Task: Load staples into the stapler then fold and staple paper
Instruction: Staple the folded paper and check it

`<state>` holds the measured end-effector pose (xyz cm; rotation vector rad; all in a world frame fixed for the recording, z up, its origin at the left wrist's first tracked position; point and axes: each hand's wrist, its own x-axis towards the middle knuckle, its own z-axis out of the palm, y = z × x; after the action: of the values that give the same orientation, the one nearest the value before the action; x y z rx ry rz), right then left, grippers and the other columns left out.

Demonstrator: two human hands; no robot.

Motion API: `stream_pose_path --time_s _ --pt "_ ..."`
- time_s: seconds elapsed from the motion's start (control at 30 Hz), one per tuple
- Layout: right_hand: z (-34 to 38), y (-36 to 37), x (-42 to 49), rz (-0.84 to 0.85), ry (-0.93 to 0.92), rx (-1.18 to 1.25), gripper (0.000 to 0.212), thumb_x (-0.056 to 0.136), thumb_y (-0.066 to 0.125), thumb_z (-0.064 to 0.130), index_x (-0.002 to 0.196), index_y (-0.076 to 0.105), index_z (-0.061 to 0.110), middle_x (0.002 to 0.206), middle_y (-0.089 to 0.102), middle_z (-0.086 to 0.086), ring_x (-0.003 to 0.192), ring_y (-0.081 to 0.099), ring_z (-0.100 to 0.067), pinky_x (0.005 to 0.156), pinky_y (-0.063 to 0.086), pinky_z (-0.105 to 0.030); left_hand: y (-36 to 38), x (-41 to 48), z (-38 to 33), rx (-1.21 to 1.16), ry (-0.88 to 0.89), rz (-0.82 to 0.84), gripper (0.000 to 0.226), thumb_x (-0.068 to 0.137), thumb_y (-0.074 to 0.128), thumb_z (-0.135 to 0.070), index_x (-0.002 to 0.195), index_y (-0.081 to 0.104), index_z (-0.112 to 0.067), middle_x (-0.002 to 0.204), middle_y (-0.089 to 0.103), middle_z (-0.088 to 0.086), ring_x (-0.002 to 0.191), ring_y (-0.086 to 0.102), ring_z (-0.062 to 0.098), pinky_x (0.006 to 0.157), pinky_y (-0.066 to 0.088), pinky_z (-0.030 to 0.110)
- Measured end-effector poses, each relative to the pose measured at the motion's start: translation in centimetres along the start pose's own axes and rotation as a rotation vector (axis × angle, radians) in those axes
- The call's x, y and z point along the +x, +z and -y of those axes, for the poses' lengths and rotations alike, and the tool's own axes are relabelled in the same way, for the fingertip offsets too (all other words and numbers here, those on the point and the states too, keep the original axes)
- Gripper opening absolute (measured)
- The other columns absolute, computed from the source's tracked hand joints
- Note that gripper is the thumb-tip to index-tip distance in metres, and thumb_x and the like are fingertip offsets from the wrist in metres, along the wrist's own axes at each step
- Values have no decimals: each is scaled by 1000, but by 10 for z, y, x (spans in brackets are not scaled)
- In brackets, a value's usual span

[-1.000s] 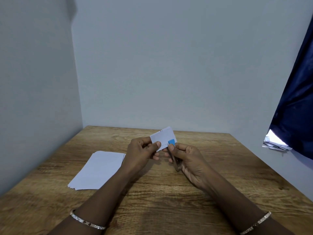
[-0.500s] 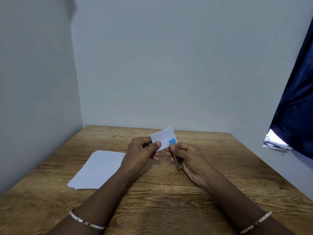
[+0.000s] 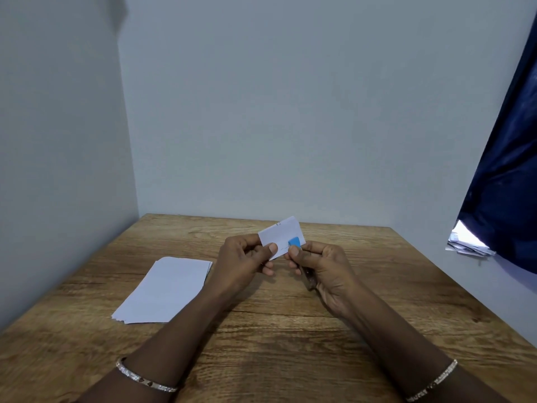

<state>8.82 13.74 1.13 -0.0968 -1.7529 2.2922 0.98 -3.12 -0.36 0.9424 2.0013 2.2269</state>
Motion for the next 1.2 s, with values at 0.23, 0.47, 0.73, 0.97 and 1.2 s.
stream_pose_path --time_s 0.23,0.47,0.73,0.97,1.2 --pt "-5 2 1 1 -59 -111 53 69 88 31 110 76 -1 94 80 -17 78 74 -18 69 60 -26 -9 0 -2 13 61 -91 72 91 73 -12 143 38 -47 61 68 -1 60 74 22 62 62 32" --pt "-7 6 -6 -165 -369 -860 48 64 90 51 106 72 35 64 69 2 53 60 -3 51 46 -20 -8 2 -6 9 101 -181 34 94 69 -9 122 70 -27 62 52 0 63 76 23 80 62 54" --pt "-12 7 -8 -150 -505 -1248 48 71 78 65 104 74 30 65 56 20 60 55 2 54 32 -15 -7 -1 -10 -3 97 -179 47 95 65 -3 134 65 -29 66 57 2 66 77 30 70 64 33" --pt "-20 12 -7 -114 -471 -1385 48 76 69 70 106 70 33 77 40 17 76 46 -6 55 25 -17 -5 -4 -12 -4 96 -140 29 96 64 -3 120 68 -20 66 58 -5 76 78 28 69 64 32" --pt "-19 12 -5 -91 -388 -1369 48 77 69 70 99 75 28 69 43 20 90 46 -11 65 34 -31 -5 -3 -10 76 5 -165 18 96 67 -12 107 79 -21 82 80 1 70 78 21 71 62 31"
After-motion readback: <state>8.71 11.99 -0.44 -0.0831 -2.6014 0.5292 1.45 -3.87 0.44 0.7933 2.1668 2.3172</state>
